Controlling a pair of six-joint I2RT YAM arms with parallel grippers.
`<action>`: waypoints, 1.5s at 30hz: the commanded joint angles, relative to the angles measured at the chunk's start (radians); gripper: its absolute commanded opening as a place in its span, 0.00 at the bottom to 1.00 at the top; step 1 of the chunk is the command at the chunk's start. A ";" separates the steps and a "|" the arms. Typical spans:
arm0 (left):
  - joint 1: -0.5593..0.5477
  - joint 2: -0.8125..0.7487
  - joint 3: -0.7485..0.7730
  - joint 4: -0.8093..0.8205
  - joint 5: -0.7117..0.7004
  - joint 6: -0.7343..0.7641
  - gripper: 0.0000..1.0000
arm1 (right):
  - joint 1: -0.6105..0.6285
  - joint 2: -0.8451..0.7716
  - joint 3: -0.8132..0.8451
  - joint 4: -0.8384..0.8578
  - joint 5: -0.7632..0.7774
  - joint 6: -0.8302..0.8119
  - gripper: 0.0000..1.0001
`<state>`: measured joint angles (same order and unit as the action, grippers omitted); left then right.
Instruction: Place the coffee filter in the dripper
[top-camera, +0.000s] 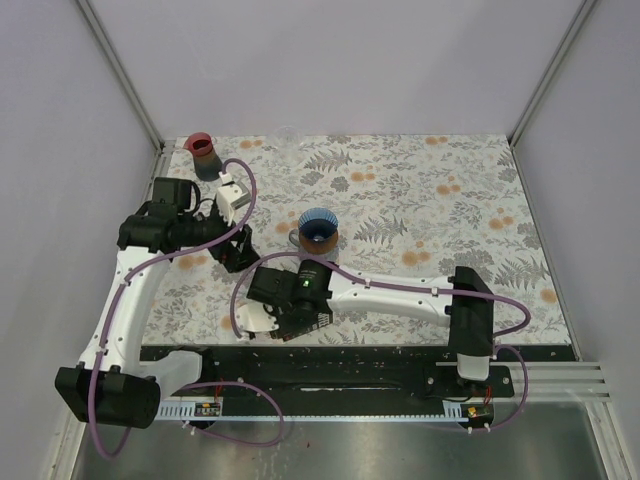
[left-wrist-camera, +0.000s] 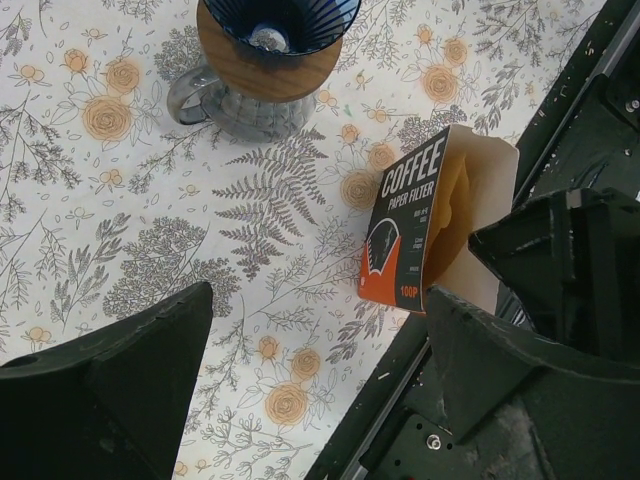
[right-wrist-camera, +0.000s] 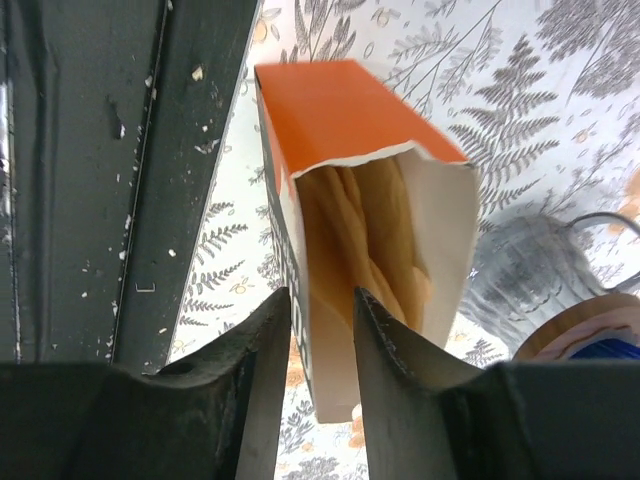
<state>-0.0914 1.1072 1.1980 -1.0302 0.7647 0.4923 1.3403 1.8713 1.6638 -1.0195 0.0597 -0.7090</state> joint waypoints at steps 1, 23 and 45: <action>0.002 -0.010 -0.005 0.055 0.041 0.008 0.90 | 0.007 -0.038 0.100 -0.033 -0.057 0.009 0.41; 0.010 -0.007 -0.086 0.127 -0.053 -0.107 0.87 | -0.177 -0.097 0.028 0.058 -0.230 0.052 0.30; 0.015 0.013 -0.100 0.142 -0.038 -0.115 0.87 | -0.191 -0.063 -0.033 0.032 -0.144 0.057 0.31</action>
<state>-0.0830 1.1202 1.0969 -0.9245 0.7235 0.3859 1.1584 1.8507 1.6428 -0.9848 -0.1211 -0.6632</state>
